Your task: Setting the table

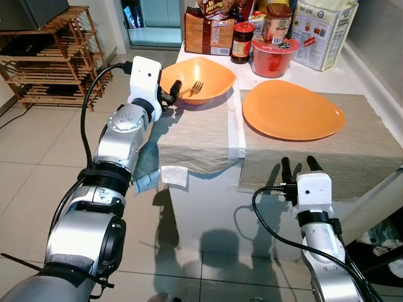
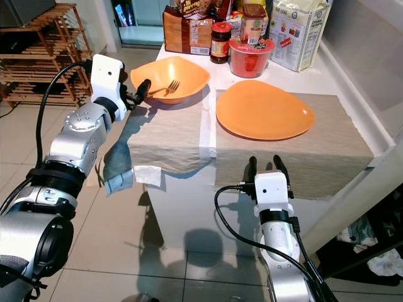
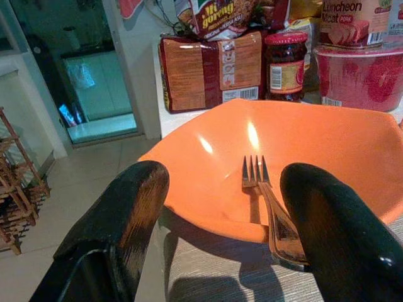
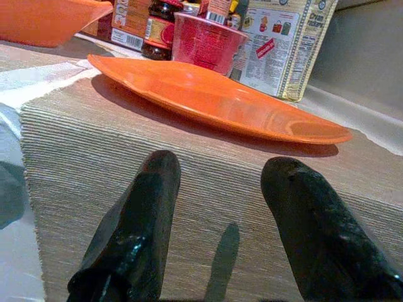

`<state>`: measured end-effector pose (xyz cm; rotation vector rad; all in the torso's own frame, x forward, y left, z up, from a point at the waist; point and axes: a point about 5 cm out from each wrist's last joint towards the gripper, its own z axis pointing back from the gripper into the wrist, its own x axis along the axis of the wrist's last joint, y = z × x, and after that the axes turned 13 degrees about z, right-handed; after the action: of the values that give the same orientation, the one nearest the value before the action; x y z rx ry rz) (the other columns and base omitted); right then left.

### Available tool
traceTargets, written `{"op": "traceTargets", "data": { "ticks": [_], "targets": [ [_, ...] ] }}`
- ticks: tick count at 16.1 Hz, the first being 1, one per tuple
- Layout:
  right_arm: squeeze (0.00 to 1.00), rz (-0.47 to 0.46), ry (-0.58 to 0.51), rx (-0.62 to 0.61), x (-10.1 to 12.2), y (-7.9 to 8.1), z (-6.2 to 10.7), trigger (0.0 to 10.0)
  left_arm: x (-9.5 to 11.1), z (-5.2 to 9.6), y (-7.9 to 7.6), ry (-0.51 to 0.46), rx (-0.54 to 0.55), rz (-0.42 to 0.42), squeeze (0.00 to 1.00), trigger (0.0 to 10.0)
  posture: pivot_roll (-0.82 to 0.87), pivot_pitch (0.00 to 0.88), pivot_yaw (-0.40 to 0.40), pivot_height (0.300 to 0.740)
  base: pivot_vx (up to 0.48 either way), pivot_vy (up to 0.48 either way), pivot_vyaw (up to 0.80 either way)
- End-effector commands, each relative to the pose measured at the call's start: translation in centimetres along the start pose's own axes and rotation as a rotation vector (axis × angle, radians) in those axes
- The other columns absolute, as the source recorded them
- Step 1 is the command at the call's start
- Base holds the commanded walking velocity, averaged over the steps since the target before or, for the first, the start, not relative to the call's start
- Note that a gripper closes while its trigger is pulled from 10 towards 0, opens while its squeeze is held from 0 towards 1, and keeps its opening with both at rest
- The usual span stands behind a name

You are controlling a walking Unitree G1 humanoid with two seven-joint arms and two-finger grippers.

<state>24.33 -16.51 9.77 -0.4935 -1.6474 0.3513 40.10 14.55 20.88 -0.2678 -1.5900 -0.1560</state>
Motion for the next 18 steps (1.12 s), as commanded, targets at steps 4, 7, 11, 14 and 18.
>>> {"op": "traceTargets", "data": {
  "ticks": [4,7,11,14,18],
  "targets": [
    [0.00,0.009,-0.012,-0.001,0.3,-0.3,-0.1,10.0,0.3,-0.3,-0.7,-0.023,-0.045,-0.001,0.00,10.0,-0.03,0.000,0.021,0.722,0.000,0.000,0.00],
    [0.00,0.010,-0.012,0.001,0.2,-0.2,-0.1,10.0,1.1,-0.4,-1.1,-0.063,-0.056,-0.018,0.00,10.0,-0.03,0.000,0.022,0.722,0.000,0.000,0.00],
    [0.00,0.011,-0.014,0.004,0.2,-0.2,-0.1,10.0,2.1,-0.4,-1.3,-0.104,-0.062,-0.035,0.00,10.0,-0.03,0.000,0.020,0.722,0.000,0.000,0.00],
    [0.00,0.010,-0.013,0.005,0.2,-0.1,-0.1,10.0,1.2,-0.2,-1.7,-0.075,-0.075,-0.032,0.00,10.0,-0.02,0.000,0.021,0.722,0.000,0.000,0.00],
    [0.00,0.008,-0.012,0.005,0.2,-0.1,-0.1,10.0,0.6,0.0,-2.1,-0.050,-0.089,-0.004,0.00,10.0,-0.02,0.000,0.021,0.722,0.000,0.000,0.00]
  ]
}}
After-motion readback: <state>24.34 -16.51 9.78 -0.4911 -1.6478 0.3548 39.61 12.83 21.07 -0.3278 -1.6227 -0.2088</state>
